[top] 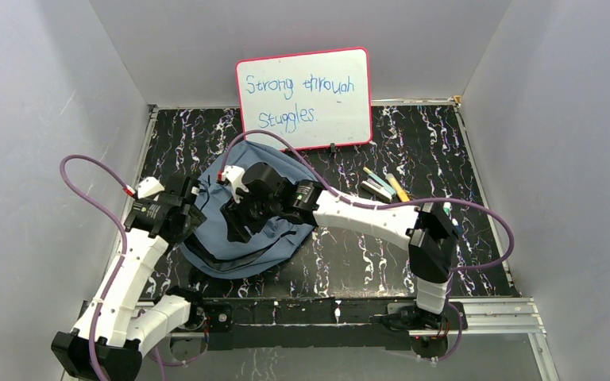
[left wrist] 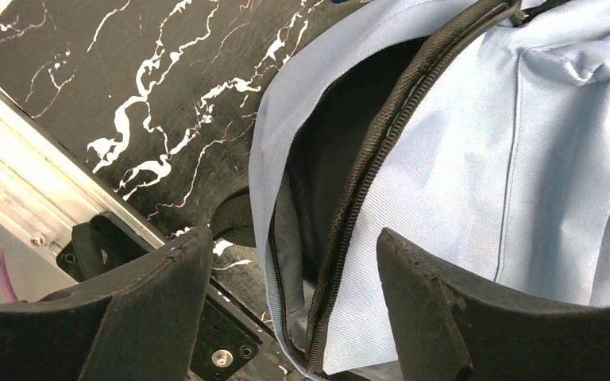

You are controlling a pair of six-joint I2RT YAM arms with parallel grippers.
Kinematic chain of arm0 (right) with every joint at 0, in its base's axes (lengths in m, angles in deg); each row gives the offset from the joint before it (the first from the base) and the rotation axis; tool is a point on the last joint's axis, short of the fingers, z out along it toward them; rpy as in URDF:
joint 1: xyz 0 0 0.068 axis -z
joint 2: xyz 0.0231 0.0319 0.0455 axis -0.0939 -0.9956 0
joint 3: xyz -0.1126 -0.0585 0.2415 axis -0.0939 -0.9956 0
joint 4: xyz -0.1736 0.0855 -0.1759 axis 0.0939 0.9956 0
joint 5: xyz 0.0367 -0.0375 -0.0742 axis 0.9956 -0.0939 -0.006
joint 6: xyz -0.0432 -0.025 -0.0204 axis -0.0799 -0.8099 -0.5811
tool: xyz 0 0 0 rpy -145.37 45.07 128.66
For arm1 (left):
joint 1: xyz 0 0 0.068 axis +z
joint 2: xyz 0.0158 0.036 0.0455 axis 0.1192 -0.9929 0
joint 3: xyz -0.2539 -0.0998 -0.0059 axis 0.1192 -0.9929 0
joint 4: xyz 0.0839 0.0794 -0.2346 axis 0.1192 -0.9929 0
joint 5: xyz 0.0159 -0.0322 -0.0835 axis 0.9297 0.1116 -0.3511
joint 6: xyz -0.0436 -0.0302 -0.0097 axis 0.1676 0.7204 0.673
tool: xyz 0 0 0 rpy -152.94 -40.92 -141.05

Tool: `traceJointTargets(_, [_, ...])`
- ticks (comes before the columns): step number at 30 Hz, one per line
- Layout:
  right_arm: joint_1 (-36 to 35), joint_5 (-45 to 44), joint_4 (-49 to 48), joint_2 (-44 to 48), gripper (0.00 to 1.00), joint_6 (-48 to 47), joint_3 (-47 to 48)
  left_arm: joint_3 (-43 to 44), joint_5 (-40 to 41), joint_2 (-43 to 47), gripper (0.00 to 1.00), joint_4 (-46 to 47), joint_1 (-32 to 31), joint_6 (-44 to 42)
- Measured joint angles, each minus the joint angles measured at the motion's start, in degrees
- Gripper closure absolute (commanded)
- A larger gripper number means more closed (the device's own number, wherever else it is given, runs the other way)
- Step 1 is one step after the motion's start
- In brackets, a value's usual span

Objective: Pack the student bag
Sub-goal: Adjust the student bag at the center of the board.

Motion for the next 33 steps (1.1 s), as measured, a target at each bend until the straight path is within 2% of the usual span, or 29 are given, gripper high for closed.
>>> traceJointTargets(9, [0.0, -0.1, -0.7, 1.7, 0.35, 1.0, -3.2, 7.3, 2.4, 0.7, 0.3, -3.0, 0.3, -2.5])
traceJointTargets(16, [0.0, -0.1, -1.6, 3.4, 0.36, 1.6, -4.2, 7.5, 5.4, -3.6, 0.35, -4.8, 2.1, -4.1])
traceJointTargets(33, [0.0, -1.2, -4.4, 9.2, 0.35, 2.6, -10.9, 1.7, -11.2, -20.2, 0.36, 13.3, 19.3, -21.7])
